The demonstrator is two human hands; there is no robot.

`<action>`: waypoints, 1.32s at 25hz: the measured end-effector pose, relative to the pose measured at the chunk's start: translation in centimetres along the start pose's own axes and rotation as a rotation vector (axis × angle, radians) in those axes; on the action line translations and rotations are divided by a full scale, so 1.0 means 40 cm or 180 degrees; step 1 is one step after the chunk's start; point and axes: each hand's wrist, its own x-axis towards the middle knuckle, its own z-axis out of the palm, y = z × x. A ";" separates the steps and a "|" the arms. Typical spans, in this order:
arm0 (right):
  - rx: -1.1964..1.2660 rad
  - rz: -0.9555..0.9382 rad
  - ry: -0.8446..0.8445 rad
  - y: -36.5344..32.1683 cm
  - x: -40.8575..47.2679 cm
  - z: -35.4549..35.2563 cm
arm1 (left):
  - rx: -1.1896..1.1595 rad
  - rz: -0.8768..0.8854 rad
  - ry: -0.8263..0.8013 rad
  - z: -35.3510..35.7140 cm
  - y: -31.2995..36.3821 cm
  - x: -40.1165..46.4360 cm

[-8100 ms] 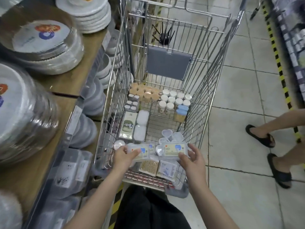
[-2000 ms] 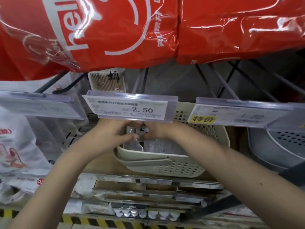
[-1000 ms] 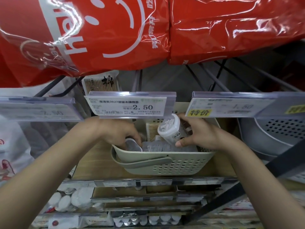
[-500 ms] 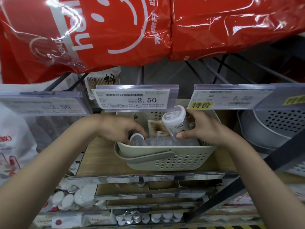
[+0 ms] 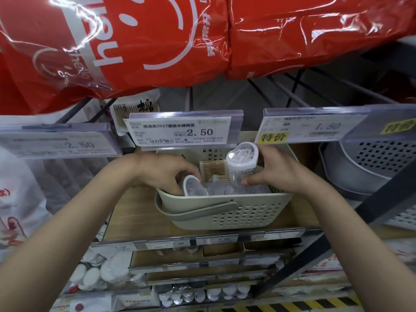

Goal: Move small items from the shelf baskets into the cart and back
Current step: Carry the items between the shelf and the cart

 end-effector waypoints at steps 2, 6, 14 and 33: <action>-0.0038 -0.0043 0.0045 -0.004 -0.005 0.000 | -0.0245 0.0101 0.0286 0.000 -0.001 -0.014; -0.0040 -0.0027 0.0309 -0.017 -0.013 0.003 | -0.0753 0.0192 0.0966 0.008 -0.007 -0.043; 0.0238 -0.0281 0.1654 -0.087 -0.193 -0.003 | -0.1044 0.0698 0.2605 0.109 0.107 -0.064; 0.0999 0.1860 0.3363 0.236 -1.186 -0.244 | -0.2541 0.2288 0.1101 0.557 1.016 0.319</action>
